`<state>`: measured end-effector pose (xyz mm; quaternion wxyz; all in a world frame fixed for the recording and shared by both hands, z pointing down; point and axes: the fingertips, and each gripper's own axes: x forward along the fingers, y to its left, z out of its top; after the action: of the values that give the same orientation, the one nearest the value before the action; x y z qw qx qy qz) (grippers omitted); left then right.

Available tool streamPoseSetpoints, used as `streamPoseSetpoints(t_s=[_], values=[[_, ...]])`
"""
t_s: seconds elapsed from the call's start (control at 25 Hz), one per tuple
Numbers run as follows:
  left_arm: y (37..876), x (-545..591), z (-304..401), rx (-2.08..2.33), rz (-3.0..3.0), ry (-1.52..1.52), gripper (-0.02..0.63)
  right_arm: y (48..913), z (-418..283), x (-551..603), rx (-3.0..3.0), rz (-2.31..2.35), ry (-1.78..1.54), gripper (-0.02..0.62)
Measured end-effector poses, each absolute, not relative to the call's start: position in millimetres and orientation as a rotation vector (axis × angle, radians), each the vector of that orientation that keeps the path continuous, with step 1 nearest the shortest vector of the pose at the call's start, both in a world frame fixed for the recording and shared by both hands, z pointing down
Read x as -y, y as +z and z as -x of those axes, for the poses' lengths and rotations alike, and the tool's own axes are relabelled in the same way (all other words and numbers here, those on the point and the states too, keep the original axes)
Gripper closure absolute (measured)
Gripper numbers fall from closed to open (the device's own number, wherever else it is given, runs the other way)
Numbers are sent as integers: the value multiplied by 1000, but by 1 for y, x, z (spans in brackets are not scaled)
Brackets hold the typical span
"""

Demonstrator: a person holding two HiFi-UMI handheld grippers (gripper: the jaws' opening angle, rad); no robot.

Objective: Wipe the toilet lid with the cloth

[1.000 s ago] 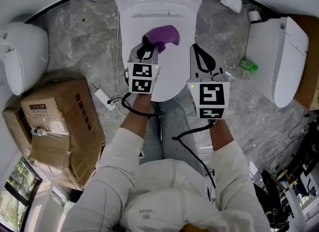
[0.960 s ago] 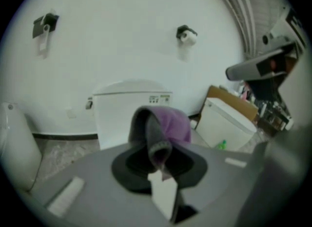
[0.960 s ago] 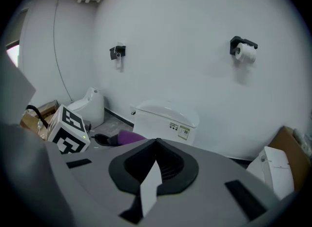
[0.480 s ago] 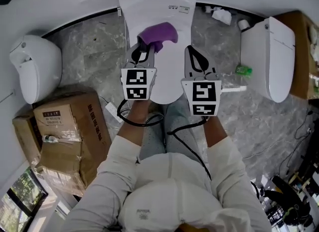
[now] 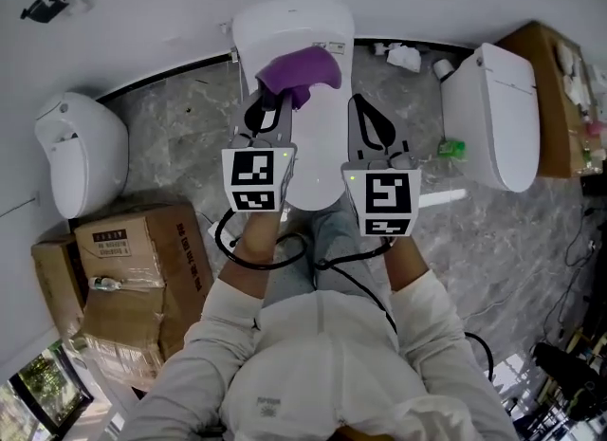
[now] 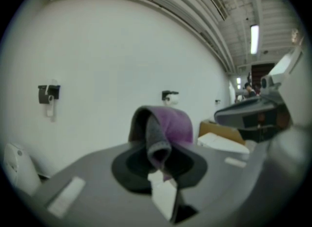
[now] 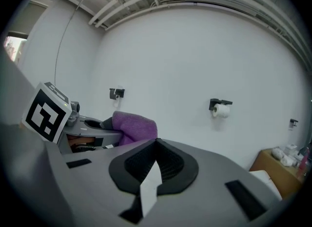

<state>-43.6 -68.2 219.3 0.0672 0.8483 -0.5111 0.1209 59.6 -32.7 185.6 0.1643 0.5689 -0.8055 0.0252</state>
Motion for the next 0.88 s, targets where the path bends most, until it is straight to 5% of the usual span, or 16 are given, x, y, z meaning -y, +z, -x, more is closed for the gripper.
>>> streamPoseSetpoints(t_s=[0.88], values=[[107, -60, 68, 1555, -2722, 226, 557, 91, -24, -69, 2395, -1692, -71, 581]])
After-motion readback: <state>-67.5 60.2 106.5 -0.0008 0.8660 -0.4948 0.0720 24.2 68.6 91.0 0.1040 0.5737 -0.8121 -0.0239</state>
